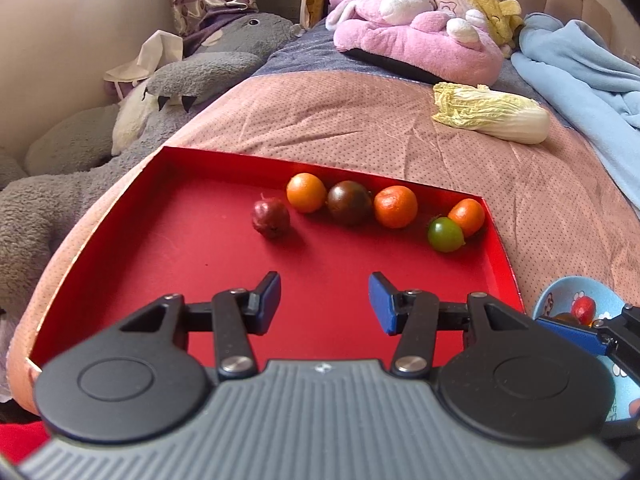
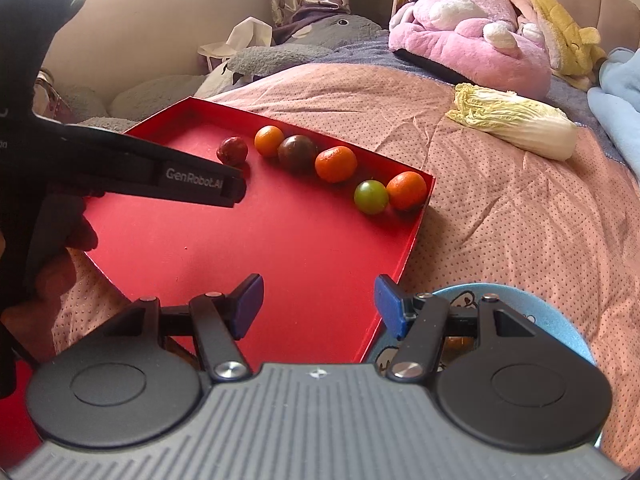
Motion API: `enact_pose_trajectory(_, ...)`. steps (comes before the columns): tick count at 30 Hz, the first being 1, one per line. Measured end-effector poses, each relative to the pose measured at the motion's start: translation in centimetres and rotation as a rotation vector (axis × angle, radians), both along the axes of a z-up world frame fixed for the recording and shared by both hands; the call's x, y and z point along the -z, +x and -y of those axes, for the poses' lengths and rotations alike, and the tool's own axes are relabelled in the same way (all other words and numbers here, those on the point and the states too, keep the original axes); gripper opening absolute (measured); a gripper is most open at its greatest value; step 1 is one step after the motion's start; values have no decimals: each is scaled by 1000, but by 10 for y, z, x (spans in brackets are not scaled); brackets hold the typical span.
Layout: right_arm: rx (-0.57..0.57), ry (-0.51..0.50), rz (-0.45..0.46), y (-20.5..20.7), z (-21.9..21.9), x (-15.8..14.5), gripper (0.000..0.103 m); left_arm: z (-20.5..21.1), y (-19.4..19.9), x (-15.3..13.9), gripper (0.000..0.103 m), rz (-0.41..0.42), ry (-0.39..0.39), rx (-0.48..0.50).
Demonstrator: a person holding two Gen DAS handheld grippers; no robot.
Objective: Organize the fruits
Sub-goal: 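Move both grippers back over the red tray, then grasp a large orange tomato with the right gripper while the left grasps a red tomato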
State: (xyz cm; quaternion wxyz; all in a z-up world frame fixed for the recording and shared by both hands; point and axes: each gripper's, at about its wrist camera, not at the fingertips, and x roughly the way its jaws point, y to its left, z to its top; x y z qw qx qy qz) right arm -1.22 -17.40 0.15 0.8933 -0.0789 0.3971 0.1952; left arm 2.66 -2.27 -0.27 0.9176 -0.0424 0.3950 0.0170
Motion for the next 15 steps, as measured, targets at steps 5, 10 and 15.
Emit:
enact_pose_trajectory(5,-3,14,-3,17,-5,3,67,-30,8,-5,52,-13,-21,-51)
enact_pose_trajectory(10,-9,32,9,42,-17,3,66,-59,20,-6,52,-18,-16,-107)
enact_pose_trajectory(15,11,42,11,71,-20,7,58,-63,28,2,52,-52,-44,-119)
